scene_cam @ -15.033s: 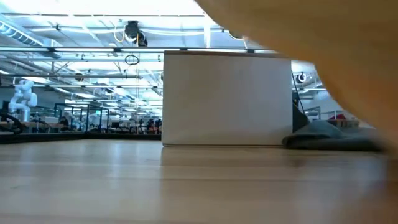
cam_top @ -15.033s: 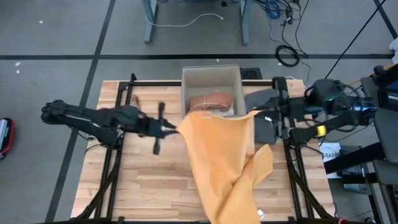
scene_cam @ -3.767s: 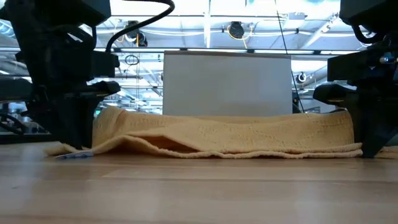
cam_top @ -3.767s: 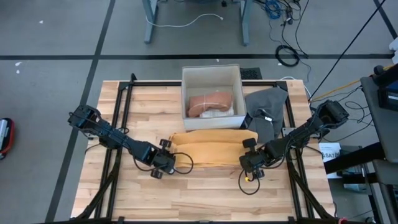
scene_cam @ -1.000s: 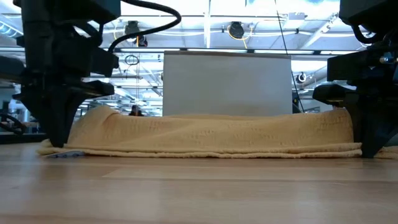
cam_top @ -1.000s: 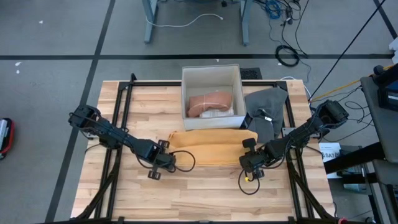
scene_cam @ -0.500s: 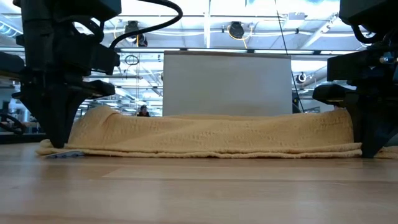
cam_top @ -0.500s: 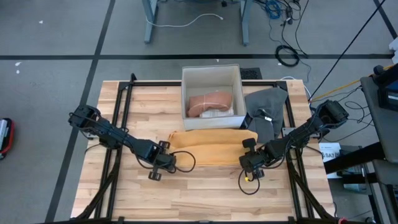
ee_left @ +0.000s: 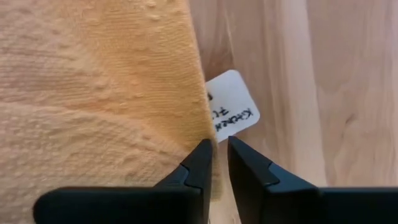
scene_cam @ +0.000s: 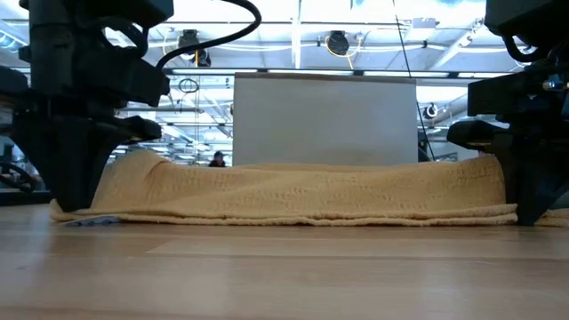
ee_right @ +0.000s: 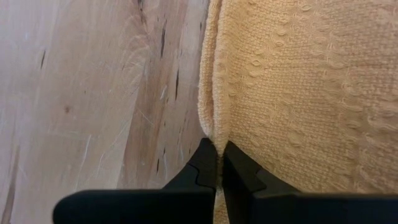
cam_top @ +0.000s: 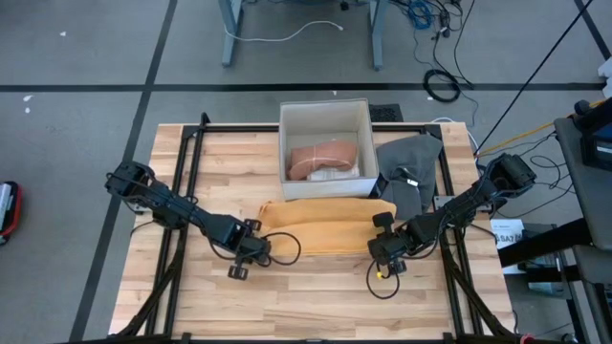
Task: Fold towel
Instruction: Fold the orange towel
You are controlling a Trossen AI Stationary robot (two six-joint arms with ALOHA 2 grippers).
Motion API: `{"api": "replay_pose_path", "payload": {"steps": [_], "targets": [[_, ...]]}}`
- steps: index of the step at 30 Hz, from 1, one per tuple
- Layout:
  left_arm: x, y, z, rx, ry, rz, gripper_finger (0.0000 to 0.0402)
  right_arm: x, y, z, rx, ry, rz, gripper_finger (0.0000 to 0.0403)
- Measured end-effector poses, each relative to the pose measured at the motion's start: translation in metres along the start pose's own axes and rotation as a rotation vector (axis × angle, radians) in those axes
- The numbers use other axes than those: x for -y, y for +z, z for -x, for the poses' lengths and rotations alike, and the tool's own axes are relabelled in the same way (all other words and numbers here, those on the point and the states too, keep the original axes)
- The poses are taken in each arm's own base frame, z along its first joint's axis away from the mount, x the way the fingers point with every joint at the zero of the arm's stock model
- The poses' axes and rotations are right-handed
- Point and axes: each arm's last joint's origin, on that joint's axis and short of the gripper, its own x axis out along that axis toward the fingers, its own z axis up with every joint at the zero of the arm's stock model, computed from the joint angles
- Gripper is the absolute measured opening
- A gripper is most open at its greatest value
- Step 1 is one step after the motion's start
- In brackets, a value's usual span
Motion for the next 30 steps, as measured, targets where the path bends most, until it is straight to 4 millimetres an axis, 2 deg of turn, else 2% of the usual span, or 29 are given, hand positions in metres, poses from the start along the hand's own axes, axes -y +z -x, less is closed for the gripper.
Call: {"api": "replay_pose_path", "payload": {"steps": [13, 20, 30], "targets": [[0.000, 0.001, 0.000, 0.011, 0.011, 0.004, 0.0135, 0.000, 0.000, 0.000, 0.000, 0.000, 0.000, 0.0002], [0.003, 0.000, 0.000, 0.030, 0.125, -0.043, 0.0138, 0.000, 0.000, 0.000, 0.000, 0.000, 0.000, 0.0002], [0.010, 0.001, -0.003, 0.039, 0.097, -0.069, 0.0138, 0.000, 0.000, 0.000, 0.000, 0.000, 0.000, 0.0002]]}}
